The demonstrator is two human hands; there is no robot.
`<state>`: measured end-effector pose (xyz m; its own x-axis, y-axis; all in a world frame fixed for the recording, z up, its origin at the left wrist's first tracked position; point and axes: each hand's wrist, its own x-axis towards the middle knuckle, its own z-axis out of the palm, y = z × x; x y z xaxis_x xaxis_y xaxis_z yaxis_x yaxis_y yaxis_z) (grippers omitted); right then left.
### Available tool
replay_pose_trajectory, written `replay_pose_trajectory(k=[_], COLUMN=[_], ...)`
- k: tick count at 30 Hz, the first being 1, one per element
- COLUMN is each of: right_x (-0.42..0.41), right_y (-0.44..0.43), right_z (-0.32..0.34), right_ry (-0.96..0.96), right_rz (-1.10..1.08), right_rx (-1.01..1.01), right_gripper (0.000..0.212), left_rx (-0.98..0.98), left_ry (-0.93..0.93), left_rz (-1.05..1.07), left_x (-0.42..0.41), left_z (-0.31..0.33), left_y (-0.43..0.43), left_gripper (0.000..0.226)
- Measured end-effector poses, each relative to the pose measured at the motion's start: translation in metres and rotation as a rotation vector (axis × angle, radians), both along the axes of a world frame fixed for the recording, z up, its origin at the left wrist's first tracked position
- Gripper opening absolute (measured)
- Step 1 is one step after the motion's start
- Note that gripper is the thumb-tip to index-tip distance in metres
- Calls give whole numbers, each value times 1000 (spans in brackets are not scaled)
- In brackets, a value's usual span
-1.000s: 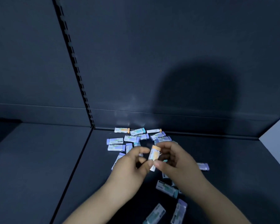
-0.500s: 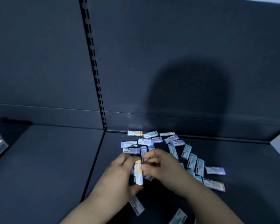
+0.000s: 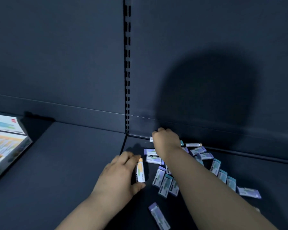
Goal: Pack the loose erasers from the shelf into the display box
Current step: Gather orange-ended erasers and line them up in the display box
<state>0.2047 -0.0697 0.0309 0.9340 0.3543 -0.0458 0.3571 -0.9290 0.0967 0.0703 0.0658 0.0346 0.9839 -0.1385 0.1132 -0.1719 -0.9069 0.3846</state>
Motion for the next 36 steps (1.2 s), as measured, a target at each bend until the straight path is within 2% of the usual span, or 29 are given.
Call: replay_pose_trajectory(k=[3, 5, 7, 9, 11, 16, 18, 21, 22, 24, 25, 28, 31, 36], right_x=[0, -3, -12, -28, -52, -87, -92, -95, -95, -92, -91, -94, -104, -132], right_y=[4, 5, 4, 2, -2, -17, -22, -21, -18, -14, -11, -1, 0, -3], right_z=[5, 7, 9, 10, 12, -10, -13, -8, -5, -3, -3, -2, 0, 3], right_ry=[-19, -58, -97, -104, -85, 60, 121, 164, 188, 264, 282, 248, 214, 159], right_rz=[99, 158, 178, 238, 366, 547, 499, 335, 283, 188, 147, 62, 68, 31], right_rx=[-128, -111, 68, 356, 493, 236, 272, 504, 500, 310, 218, 204, 285, 423], right_gripper=[32, 27, 22, 20, 18, 20, 25, 33, 40, 66, 73, 65, 57, 56], left_rx=[9, 32, 65, 99, 127, 162, 167, 182, 184, 175, 166, 140, 107, 48], left_ry=[17, 37, 67, 104, 155, 243, 264, 289, 293, 291, 291, 276, 212, 72], left_rz=[13, 5, -8, -18, -26, -58, -76, -99, -109, -128, -138, -165, -191, -256], left_x=[0, 0, 0, 0, 1, 2, 2, 3, 4, 6, 7, 9, 6, -3], left_z=[-2, -2, -3, -5, -6, -13, -15, -17, -17, -17, -16, -15, -13, -9], left_y=[7, 10, 12, 16, 21, 24, 26, 27, 28, 28, 28, 29, 34, 39], left_gripper=[76, 76, 76, 75, 74, 75, 79, 88, 88, 83, 81, 74, 70, 59])
